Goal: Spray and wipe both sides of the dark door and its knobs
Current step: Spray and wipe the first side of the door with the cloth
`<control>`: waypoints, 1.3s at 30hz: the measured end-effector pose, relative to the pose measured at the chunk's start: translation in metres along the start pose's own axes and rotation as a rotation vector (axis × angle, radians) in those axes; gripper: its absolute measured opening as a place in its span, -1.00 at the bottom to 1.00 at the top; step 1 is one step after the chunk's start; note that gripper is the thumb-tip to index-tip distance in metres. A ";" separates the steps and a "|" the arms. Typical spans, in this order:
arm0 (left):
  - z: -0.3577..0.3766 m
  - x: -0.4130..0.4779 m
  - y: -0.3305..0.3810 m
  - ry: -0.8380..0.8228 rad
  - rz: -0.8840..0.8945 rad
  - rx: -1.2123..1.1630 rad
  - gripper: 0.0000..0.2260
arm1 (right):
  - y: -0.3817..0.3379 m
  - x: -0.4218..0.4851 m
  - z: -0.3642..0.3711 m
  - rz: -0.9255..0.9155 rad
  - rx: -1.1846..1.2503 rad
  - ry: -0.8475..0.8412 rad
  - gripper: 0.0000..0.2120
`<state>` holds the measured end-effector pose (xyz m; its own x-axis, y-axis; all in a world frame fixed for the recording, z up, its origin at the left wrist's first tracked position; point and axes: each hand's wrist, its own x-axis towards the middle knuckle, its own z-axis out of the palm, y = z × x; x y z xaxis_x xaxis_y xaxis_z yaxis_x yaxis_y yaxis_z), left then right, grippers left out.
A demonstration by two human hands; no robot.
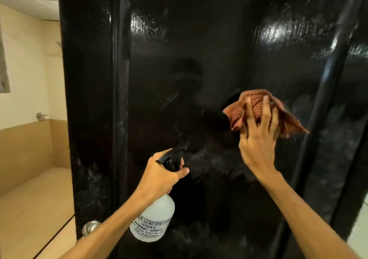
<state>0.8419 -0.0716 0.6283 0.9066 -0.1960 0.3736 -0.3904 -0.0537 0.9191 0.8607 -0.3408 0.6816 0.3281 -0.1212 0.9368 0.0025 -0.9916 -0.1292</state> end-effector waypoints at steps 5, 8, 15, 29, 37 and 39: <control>0.033 0.002 0.009 -0.058 0.042 -0.002 -0.78 | 0.015 -0.095 0.017 -0.350 -0.116 -0.228 -0.38; 0.047 0.004 0.015 -0.110 0.059 -0.003 -0.79 | 0.043 -0.044 -0.002 -0.231 -0.056 -0.127 -0.38; 0.092 0.016 0.027 -0.176 0.083 -0.035 -0.82 | 0.096 -0.065 0.003 0.009 -0.040 -0.026 -0.45; 0.161 0.031 0.051 -0.233 0.090 -0.096 -0.83 | 0.124 -0.043 -0.022 -0.052 0.065 -0.061 -0.32; 0.206 0.040 0.069 -0.295 0.132 -0.057 -0.85 | 0.204 0.034 -0.053 0.151 0.058 0.028 -0.39; 0.220 0.041 0.076 -0.307 0.137 -0.073 -0.85 | 0.222 0.027 -0.048 0.198 0.046 0.066 -0.41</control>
<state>0.8145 -0.2990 0.6861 0.7518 -0.4822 0.4497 -0.4829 0.0618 0.8735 0.8253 -0.5665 0.6940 0.2643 -0.3177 0.9106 -0.0123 -0.9452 -0.3262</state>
